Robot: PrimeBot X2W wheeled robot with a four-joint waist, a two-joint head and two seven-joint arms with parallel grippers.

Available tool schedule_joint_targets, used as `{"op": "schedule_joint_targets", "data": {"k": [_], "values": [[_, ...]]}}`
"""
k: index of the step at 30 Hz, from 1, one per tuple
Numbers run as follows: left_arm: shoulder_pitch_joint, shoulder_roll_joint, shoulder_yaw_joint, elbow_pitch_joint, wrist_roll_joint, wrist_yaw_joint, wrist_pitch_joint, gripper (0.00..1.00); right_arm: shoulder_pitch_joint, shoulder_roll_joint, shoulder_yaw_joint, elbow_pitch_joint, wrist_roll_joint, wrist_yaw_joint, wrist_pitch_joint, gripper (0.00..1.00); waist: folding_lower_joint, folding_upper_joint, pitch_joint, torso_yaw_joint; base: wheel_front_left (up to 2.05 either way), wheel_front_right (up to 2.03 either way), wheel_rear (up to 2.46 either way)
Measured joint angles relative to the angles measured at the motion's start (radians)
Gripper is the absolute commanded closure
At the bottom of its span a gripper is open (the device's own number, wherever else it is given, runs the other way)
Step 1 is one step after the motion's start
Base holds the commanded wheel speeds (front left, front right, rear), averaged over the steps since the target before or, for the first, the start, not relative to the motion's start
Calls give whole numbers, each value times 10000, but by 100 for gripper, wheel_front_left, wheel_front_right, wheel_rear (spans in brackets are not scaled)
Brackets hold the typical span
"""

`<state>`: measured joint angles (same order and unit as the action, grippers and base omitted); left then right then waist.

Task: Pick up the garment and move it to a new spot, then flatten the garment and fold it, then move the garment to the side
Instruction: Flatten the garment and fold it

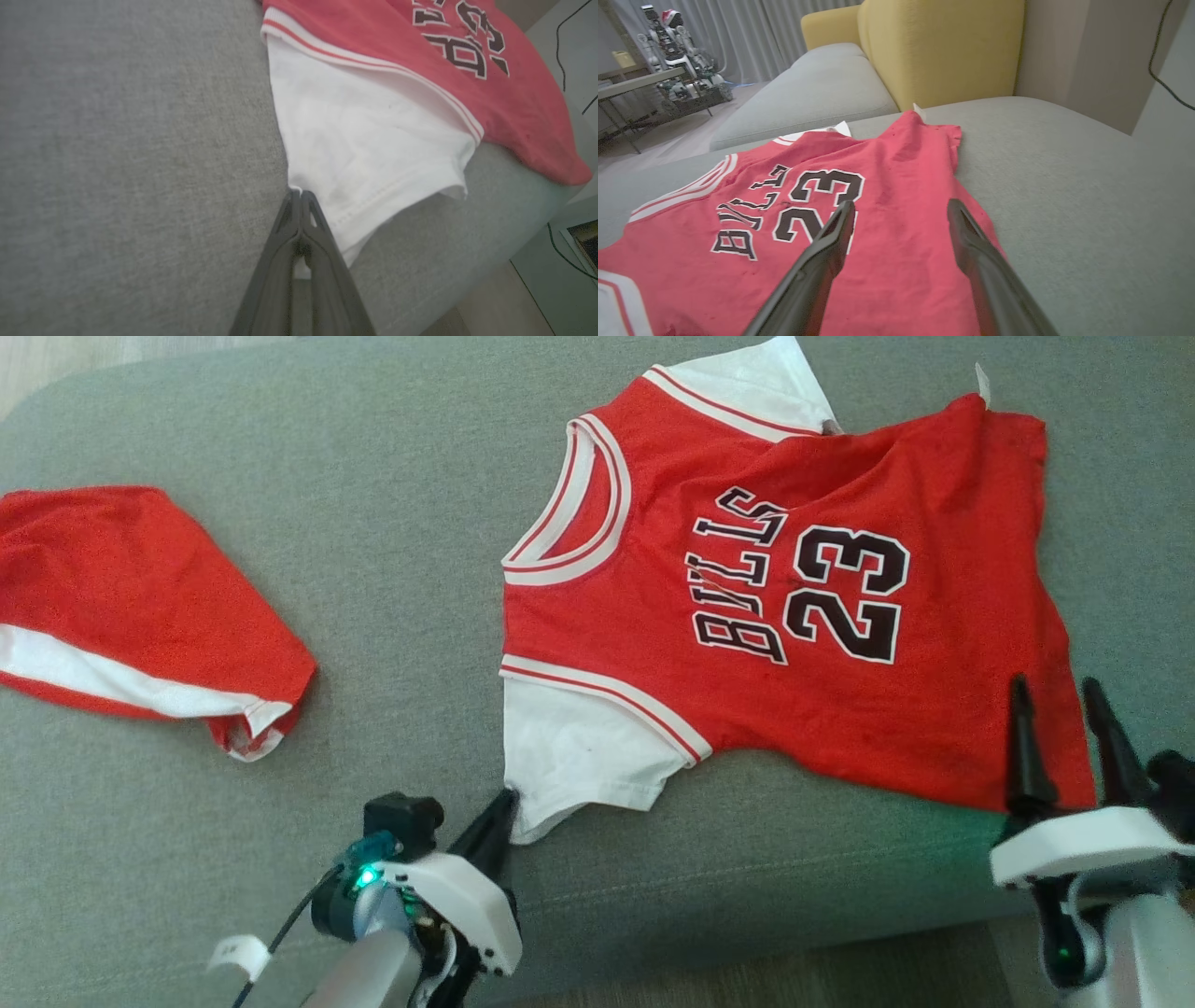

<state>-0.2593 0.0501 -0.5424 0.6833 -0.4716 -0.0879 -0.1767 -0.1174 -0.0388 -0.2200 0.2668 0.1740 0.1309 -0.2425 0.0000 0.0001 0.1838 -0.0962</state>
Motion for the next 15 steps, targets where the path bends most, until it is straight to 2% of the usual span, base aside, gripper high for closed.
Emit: {"op": "schedule_joint_targets", "data": {"k": [2, 5, 9, 12, 15], "values": [[0, 2, 58, -38, 23, 115, -322, 100, -13, 2, -288, 167, 6, 0, -2, 0, 0, 0, -12, -2, 0, 0, 0], [-9, 2, 556, -573, 42, 510, -671, 100, -33, 0, -769, 692, 236, 0, 2, 0, 0, 0, -24, 10, 0, 0, 0], [-14, 13, 1739, -2376, 353, 876, -715, 100, -58, 4, -1127, 1662, 656, 0, 4, 0, 0, 0, 32, 4, 0, 0, 0], [66, 4, 2311, -3555, 752, 853, -725, 100, -240, 4, -1290, 2385, 844, 0, 2, 0, 0, 0, 55, -20, 0, 0, 0], [373, -19, 2489, -4052, 1089, 688, -727, 100, -479, 4, -1294, 3093, 1064, 0, -4, 0, 0, 0, 55, -26, 0, 0, 0]]}}
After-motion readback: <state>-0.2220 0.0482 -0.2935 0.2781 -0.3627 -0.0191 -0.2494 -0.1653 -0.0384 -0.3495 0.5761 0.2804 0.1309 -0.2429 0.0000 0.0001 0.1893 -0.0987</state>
